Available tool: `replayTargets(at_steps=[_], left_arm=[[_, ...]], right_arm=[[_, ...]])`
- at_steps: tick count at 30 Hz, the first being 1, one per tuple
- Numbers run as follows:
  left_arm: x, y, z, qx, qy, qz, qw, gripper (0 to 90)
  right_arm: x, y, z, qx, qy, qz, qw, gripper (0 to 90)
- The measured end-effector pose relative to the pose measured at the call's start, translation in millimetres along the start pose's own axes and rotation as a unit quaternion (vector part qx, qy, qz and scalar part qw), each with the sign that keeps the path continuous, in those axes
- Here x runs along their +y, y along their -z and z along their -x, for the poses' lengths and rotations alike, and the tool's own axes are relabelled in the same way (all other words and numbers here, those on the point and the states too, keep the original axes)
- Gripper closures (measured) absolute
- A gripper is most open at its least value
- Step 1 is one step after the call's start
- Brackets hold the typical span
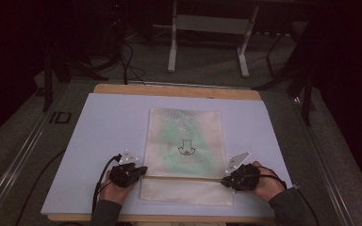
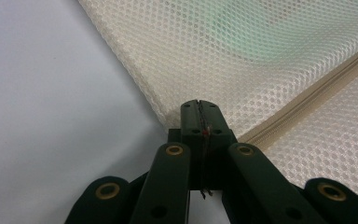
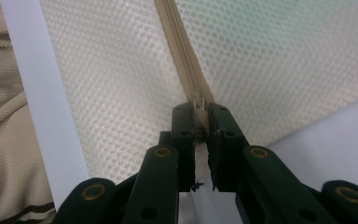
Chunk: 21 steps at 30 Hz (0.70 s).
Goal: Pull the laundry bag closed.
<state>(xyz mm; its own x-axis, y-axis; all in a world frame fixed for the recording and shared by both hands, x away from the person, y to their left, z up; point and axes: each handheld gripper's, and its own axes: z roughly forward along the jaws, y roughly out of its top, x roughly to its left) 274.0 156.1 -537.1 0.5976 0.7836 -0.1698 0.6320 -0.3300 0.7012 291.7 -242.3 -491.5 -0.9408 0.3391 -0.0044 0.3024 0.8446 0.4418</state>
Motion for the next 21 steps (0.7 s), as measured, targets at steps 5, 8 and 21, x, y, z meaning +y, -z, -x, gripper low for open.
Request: replayTargets(at_steps=[5,8,21], left_arm=[[0.1,0.0,0.4,0.001,0.0,0.0,1.0,89.3],[0.2,0.0,0.5,0.002,-0.001,-0.001,1.0,89.3],[-0.5,0.1,1.6,0.005,-0.005,0.002,1.0,88.5]], right_arm=[[-7.5,1.1,1.8,-0.003,-0.01,-0.002,0.9999,82.4],[-8.9,1.4,1.9,-0.002,-0.012,0.003,0.9999,82.4],[-11.7,0.7,-0.3,0.005,-0.027,0.031,0.9991,73.5]])
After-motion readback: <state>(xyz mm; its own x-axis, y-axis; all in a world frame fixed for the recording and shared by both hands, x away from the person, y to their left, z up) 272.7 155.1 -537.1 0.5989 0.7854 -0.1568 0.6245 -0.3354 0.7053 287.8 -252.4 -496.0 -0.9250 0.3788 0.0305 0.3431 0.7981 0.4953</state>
